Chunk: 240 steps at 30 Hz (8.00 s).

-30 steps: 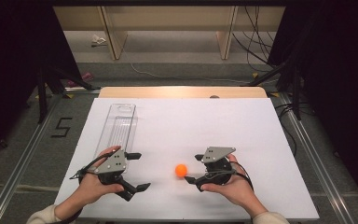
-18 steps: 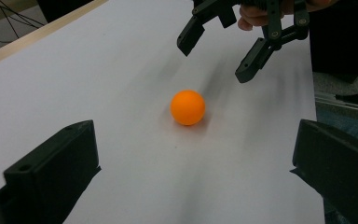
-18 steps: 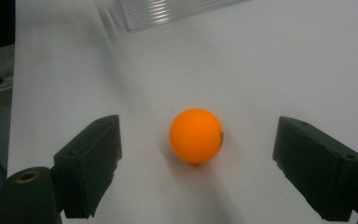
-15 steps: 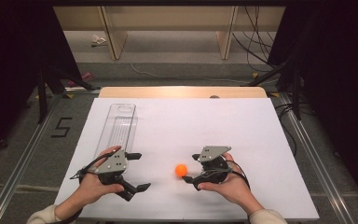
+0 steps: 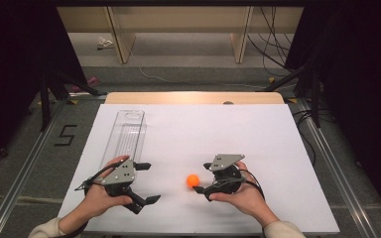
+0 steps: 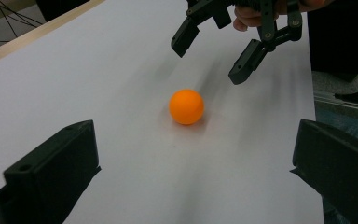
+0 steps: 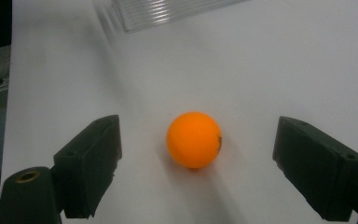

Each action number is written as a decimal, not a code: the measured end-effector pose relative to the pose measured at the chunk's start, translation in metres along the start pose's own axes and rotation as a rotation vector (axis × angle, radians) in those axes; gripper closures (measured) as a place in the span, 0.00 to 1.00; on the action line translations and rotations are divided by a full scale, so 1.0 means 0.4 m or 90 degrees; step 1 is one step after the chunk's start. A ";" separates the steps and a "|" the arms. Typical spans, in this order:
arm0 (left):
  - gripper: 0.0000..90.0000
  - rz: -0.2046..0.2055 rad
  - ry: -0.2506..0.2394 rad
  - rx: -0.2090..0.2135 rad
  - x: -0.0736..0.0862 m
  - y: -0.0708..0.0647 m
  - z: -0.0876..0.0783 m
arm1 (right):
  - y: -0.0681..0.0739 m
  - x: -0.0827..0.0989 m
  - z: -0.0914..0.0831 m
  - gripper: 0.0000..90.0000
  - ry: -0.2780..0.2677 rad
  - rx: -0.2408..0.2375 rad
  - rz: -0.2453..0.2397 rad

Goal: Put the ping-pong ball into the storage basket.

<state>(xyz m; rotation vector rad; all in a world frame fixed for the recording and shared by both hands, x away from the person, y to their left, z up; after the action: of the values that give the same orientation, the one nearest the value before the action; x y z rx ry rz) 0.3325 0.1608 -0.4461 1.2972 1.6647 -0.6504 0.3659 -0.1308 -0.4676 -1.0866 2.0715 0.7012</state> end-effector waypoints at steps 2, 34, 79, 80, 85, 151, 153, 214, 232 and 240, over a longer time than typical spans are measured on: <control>0.00 0.001 -0.001 0.000 -0.001 -0.001 -0.002 | 0.000 -0.001 0.001 0.18 -0.001 0.000 -0.001; 0.00 0.004 0.001 0.005 -0.002 -0.003 0.001 | -0.003 -0.010 0.058 0.18 0.028 -0.002 -0.010; 0.00 0.004 -0.001 0.006 -0.003 -0.004 -0.001 | -0.011 0.004 0.142 0.37 0.104 -0.002 -0.033; 0.00 0.004 -0.001 0.006 -0.003 -0.005 -0.001 | -0.011 0.004 0.142 0.38 0.104 -0.001 -0.032; 0.00 0.004 -0.001 0.006 -0.003 -0.005 -0.001 | -0.012 0.005 0.143 0.44 0.109 0.001 -0.033; 0.00 0.007 -0.003 0.008 -0.003 -0.005 -0.002 | -0.009 -0.041 0.102 0.57 0.055 0.005 -0.029; 0.00 0.006 -0.003 0.008 -0.004 -0.005 -0.002 | -0.009 -0.043 0.101 0.57 0.051 0.005 -0.028; 0.00 0.007 -0.003 0.008 -0.004 -0.006 -0.002 | -0.026 -0.088 0.067 0.57 -0.011 0.017 -0.010; 0.00 0.009 -0.003 0.010 -0.004 -0.006 -0.002 | -0.030 -0.109 0.066 0.57 -0.026 0.017 -0.008; 0.00 0.009 -0.003 0.010 -0.004 -0.006 -0.002 | -0.032 -0.118 0.068 0.57 -0.032 0.016 -0.007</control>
<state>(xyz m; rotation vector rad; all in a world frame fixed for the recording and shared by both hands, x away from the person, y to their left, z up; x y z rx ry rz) 0.3301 0.1600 -0.4447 1.3158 1.6484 -0.6594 0.4049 -0.0952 -0.4499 -1.0549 2.0249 0.6887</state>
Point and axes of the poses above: each handheld gripper's, and its own axes: z roughly forward along the jaws, x roughly out of its underside, y roughly to its left, the point moved 2 cm from there along z, roughly forward along the jaws, and after that the axes turned 8 degrees about z, right-handed, at the moved point
